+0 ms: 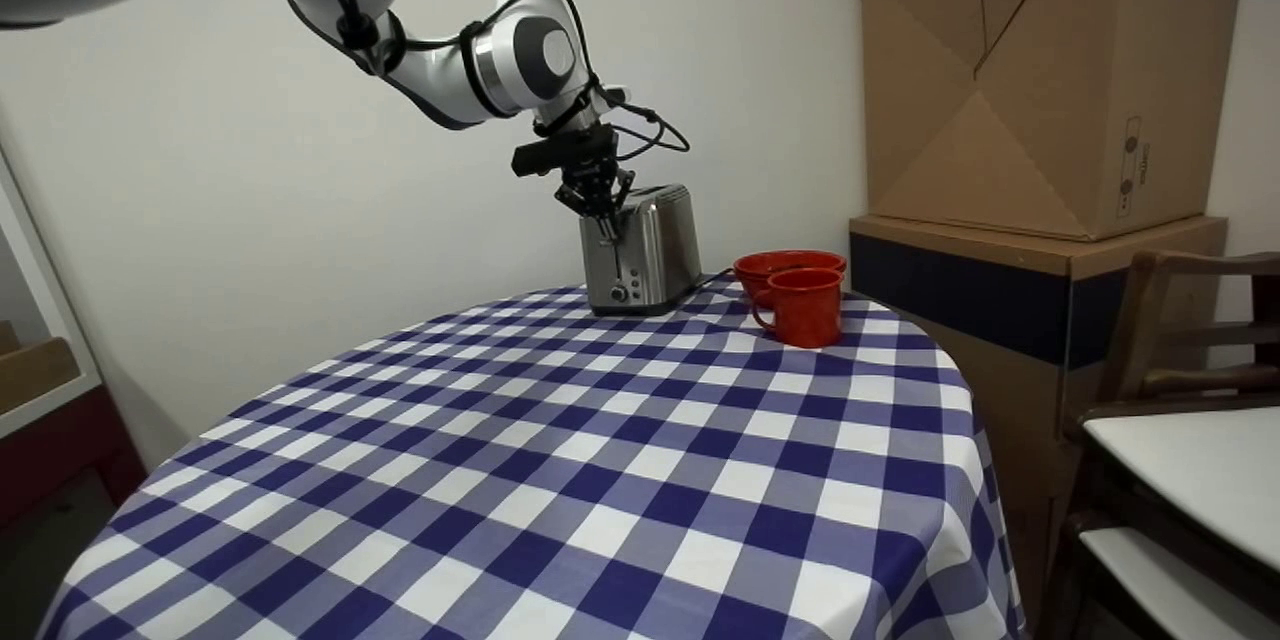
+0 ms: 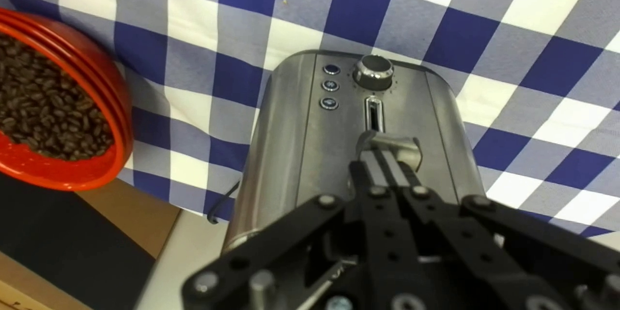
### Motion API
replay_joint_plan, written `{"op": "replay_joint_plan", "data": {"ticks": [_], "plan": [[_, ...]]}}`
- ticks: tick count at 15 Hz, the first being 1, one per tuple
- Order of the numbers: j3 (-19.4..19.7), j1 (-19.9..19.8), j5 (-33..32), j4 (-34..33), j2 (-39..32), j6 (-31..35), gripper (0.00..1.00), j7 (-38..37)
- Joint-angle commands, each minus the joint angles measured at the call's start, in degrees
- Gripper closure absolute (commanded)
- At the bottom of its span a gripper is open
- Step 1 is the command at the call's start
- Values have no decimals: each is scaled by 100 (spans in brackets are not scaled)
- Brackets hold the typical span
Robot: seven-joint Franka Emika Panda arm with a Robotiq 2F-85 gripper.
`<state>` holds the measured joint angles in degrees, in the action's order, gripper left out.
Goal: Push down the toaster lever
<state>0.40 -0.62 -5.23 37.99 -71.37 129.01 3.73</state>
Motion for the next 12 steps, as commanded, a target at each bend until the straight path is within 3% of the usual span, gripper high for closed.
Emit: {"op": "replay_joint_plan", "data": {"ticks": [1, 12], "plan": [[-73, -23, 53, -387, -375, -50, 100, 96], [16, -69, -22, -566, -989, -4, 100, 153]]}}
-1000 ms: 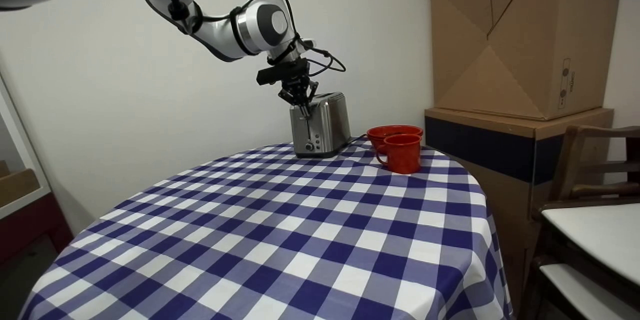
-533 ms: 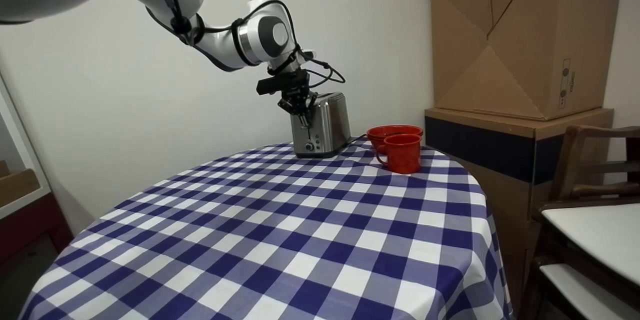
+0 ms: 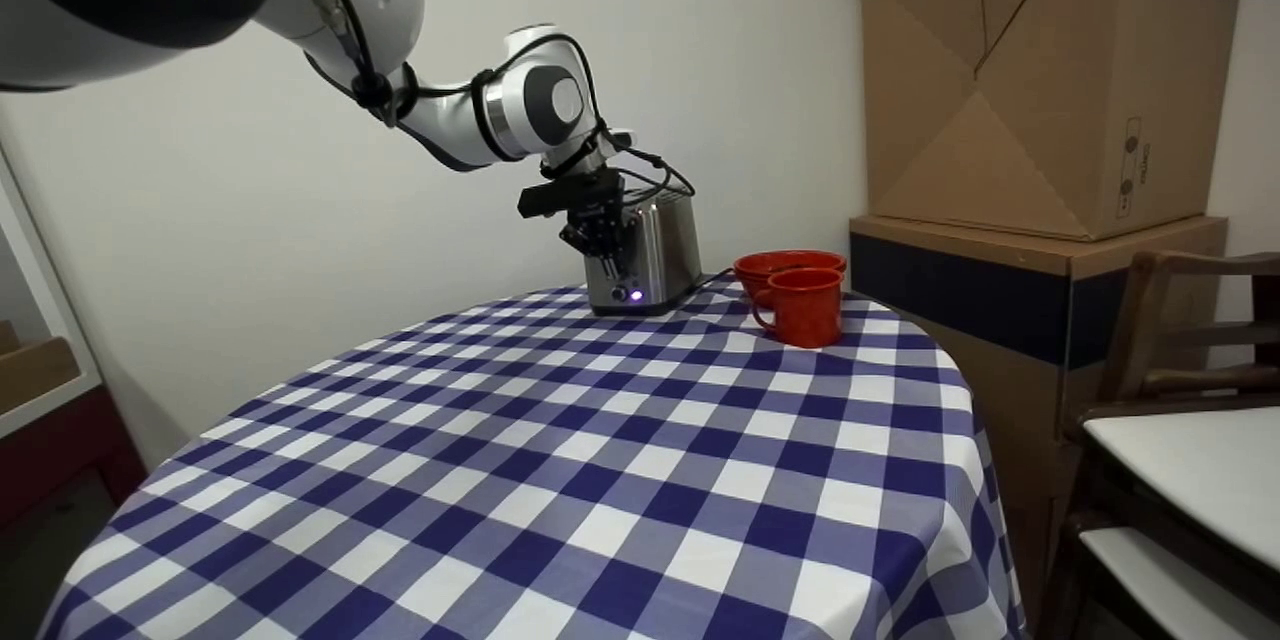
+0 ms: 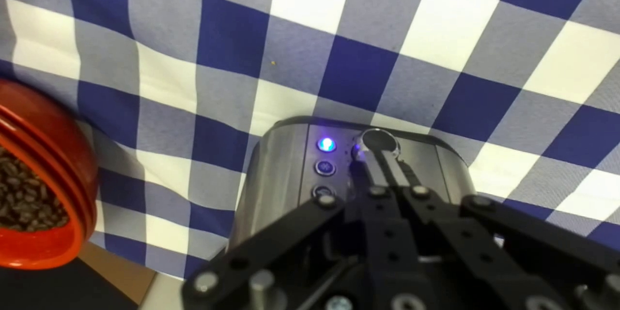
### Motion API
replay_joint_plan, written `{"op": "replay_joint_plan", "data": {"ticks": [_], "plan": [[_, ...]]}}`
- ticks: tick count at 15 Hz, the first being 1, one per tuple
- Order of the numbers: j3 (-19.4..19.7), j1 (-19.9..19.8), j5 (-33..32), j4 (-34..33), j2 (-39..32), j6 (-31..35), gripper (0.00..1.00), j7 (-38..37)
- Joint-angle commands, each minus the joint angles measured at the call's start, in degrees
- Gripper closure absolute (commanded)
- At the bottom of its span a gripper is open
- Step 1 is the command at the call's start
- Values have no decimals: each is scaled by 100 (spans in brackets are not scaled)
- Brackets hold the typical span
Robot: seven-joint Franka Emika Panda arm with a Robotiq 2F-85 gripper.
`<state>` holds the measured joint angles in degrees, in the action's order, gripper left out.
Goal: Push down the toaster lever
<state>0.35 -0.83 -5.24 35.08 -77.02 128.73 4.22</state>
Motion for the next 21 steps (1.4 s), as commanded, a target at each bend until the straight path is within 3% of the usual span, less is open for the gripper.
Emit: {"op": "replay_joint_plan", "data": {"ticks": [1, 3, 4, 6, 11, 15, 18, 21], "plan": [[2, -66, -6, -275, -401, 5, 100, 134], [-115, -135, 86, -240, -254, -154, 98, 251], [-205, -189, 144, -214, -141, -316, 73, 366], [-436, -343, 287, -182, 49, -689, 68, 780], [-825, -768, 436, -57, 617, -2112, 33, 1714], [-733, -918, 280, 207, 1177, -3404, 4, 1796], [-548, -908, 63, 662, 1516, -4119, 0, 1638], [-234, -753, -397, 1412, 1937, -4102, 0, 1393]]}}
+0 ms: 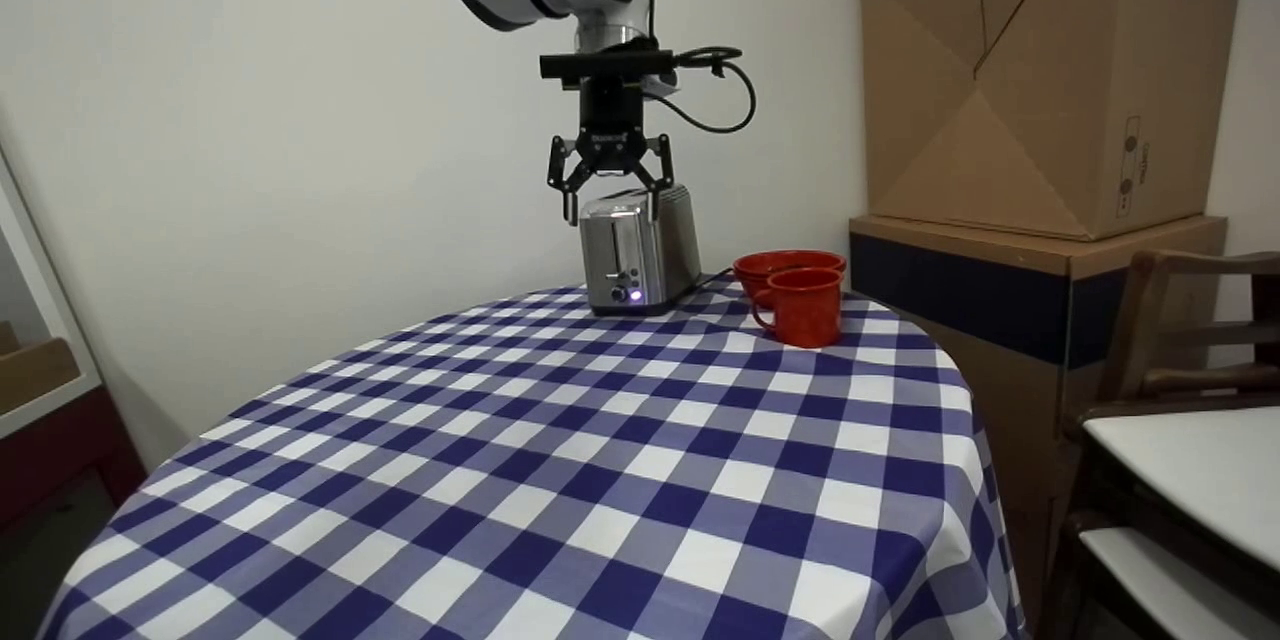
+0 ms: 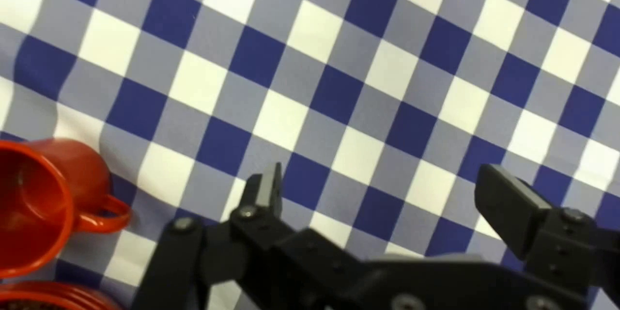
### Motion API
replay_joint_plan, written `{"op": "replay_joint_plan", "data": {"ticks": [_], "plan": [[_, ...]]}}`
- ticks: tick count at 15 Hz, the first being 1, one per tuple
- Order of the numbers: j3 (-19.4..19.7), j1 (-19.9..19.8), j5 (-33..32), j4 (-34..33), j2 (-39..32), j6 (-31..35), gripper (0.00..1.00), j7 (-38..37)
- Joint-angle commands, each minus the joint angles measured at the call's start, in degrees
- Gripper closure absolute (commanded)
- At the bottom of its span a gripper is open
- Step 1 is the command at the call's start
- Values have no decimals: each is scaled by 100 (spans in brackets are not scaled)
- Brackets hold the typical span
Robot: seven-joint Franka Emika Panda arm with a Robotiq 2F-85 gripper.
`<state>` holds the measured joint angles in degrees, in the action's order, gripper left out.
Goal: Push down the toaster lever
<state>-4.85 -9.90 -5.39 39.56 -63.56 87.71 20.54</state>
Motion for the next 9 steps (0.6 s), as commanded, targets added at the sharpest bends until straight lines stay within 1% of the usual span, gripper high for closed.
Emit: {"op": "replay_joint_plan", "data": {"ticks": [1, 4, 7, 9], "plan": [[345, 188, -525, 1277, 769, 103, 0, -297], [452, 299, -877, 2029, 1248, 457, 0, -594], [421, 306, -899, 2749, 1750, 999, 0, -1085], [335, 223, -754, 3241, 2085, 1866, 0, -1485]]}}
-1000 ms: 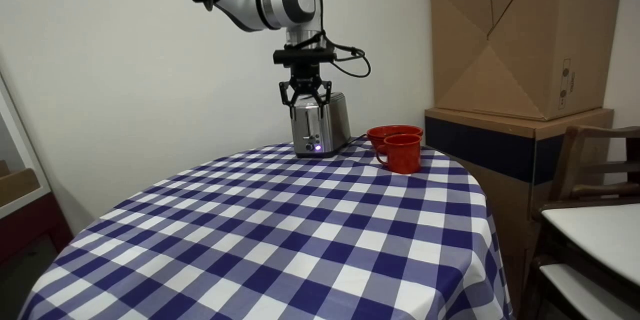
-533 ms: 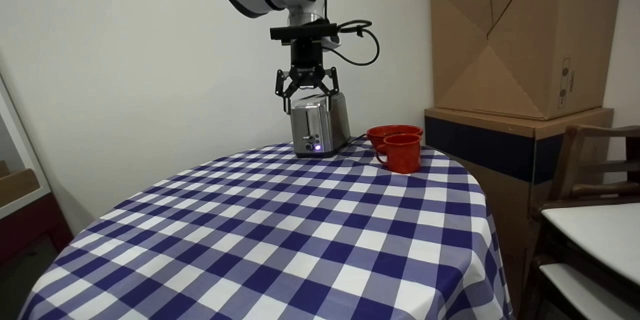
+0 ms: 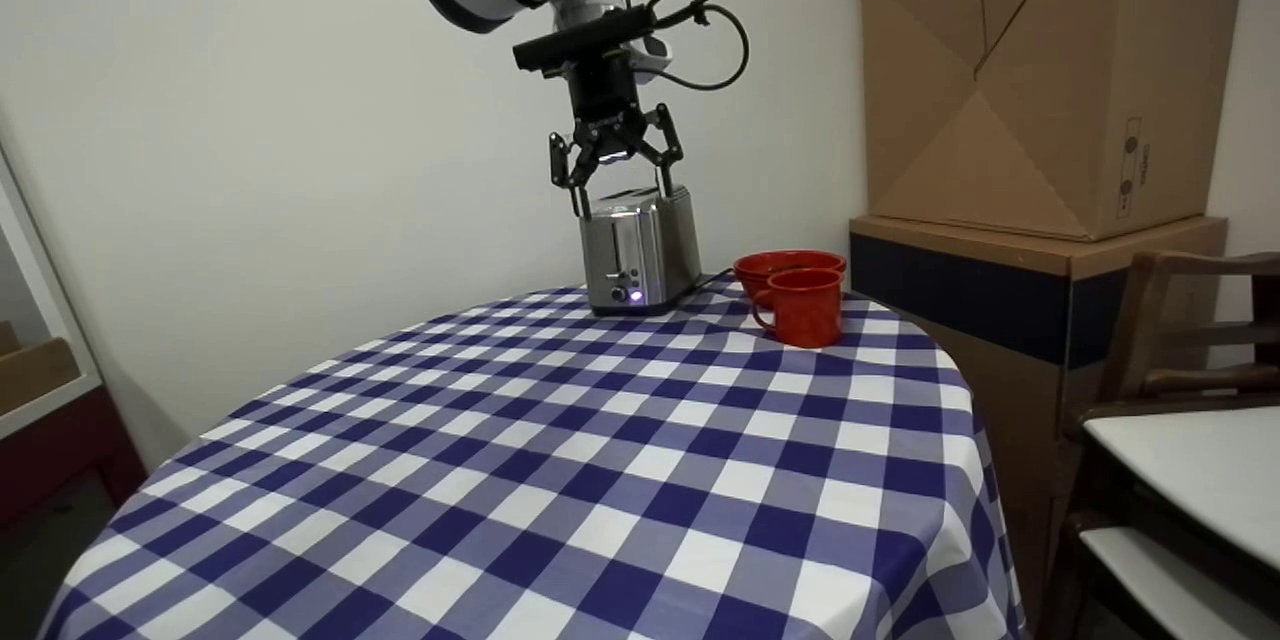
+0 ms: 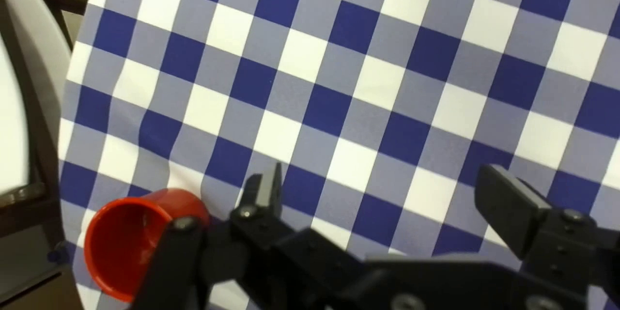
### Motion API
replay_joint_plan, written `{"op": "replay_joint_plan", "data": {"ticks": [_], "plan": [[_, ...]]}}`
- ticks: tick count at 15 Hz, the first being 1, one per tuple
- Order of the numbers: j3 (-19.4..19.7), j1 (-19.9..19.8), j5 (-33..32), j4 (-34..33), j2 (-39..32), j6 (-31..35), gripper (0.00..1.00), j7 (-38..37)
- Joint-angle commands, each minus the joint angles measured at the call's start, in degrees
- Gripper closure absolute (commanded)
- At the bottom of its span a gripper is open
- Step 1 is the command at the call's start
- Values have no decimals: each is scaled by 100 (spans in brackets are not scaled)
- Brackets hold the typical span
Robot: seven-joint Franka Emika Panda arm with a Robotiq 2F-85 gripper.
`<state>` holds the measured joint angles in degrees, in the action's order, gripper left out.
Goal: Push down the toaster lever
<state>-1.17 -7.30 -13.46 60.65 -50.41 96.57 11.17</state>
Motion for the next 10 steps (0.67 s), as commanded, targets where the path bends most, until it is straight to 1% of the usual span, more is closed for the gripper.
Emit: {"op": "replay_joint_plan", "data": {"ticks": [1, 2, 3, 4, 5, 7, 10], "plan": [[147, 53, 219, 1370, 932, 1383, 0, -611], [158, 53, 276, 1629, 1110, 1717, 0, -721], [199, 71, 260, 1885, 1288, 1887, 0, -710], [176, 42, 328, 2138, 1482, 1833, 0, -598], [241, 110, 272, 1249, 861, 1548, 0, -512], [252, 105, 316, 1636, 1152, 1608, 0, -515], [252, 106, 325, 1866, 1315, 1646, 0, -517]]}}
